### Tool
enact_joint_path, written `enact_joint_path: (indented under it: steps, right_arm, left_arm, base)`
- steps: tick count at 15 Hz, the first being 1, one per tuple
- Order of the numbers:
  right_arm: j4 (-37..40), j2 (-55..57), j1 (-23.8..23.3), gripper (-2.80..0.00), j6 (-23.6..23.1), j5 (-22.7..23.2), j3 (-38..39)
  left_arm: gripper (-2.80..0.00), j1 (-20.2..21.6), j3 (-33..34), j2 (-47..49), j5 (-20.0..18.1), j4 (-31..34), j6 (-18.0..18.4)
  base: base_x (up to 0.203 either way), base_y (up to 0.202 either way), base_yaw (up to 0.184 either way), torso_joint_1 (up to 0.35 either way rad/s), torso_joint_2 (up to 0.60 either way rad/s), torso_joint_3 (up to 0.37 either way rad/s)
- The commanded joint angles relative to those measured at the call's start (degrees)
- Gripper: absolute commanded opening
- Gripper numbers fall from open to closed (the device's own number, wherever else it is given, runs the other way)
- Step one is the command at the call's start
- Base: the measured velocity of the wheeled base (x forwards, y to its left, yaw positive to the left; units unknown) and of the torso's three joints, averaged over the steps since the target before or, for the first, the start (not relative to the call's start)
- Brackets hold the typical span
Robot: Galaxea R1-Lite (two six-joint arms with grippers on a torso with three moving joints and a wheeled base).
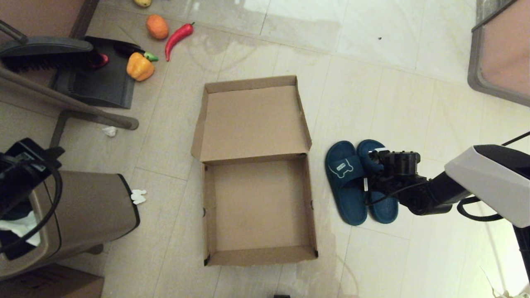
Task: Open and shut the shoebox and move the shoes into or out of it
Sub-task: Put the shoes out of the shoe box
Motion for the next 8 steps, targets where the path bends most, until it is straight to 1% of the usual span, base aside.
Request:
enact_joint_path:
  steps: [1, 8]
  right_arm:
    - [-0.62, 0.9, 0.56, -2.8, -0.02, -0.02, -0.76]
    - [-0.7, -0.42, 1.49, -2.8, 0.07, -0.2, 0.05]
  left_arm:
    - [-2.8, 0.08, 0.14, 0.08, 0.09, -0.22, -0.18]
    - [-2.8, 0.08, 0.43, -0.22, 0.08, -0.22, -0.18]
  base:
    - [0.0, 0.0, 0.0, 0.0, 0.0, 0.0]
    - [0.0, 0.0, 0.0, 0.0, 0.0, 0.0]
